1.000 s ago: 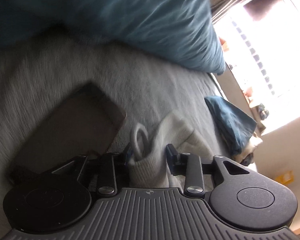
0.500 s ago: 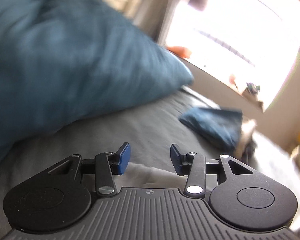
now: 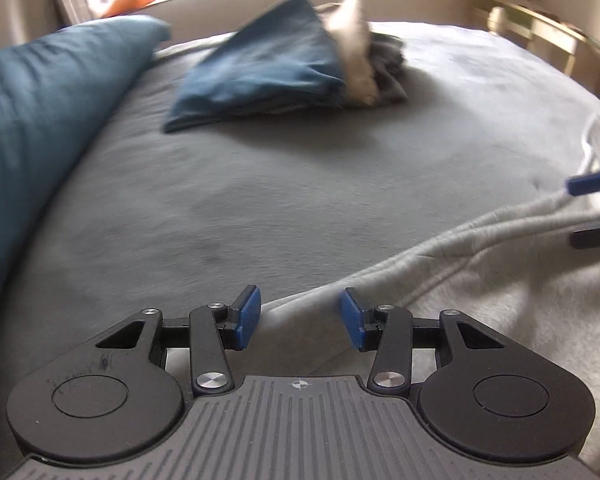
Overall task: Fold clothes
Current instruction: 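Pinch the drawstring cord with the right tool and pull it straight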
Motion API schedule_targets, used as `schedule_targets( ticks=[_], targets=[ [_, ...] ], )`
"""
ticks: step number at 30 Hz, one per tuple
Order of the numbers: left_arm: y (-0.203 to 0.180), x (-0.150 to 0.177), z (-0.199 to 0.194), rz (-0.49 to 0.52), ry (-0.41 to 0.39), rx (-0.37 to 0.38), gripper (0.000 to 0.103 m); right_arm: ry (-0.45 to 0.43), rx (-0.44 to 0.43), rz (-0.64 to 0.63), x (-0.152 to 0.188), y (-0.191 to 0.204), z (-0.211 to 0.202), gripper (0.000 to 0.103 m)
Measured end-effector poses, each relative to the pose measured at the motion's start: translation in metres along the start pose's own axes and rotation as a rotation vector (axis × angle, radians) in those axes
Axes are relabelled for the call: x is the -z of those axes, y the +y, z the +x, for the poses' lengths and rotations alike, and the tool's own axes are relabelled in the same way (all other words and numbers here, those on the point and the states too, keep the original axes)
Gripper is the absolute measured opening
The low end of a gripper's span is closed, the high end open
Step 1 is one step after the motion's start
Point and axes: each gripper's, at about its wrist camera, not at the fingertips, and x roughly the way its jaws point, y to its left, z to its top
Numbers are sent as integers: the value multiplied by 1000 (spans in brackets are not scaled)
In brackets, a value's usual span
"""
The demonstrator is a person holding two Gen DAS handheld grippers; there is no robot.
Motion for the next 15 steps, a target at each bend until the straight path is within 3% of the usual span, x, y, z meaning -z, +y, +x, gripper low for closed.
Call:
schedule_targets(
  ticks=[4,8,9,12,15],
  targets=[
    [-9,8,16,64,-12,14,46,38,-10,-118,7,-8,20,48],
    [-15,13,13,120,-34,7,52,69,-53,-36,20,-24,29,10],
    [-14,13,13,113,-34,5,57,49,-56,-15,19,-27,26,7],
    [-10,13,16,90,-36,1,61,-27,-46,20,11,-32,17,6],
    [-9,13,14,84,-48,-29,62,-19,-6,7,9,-34,35,6]
  ],
)
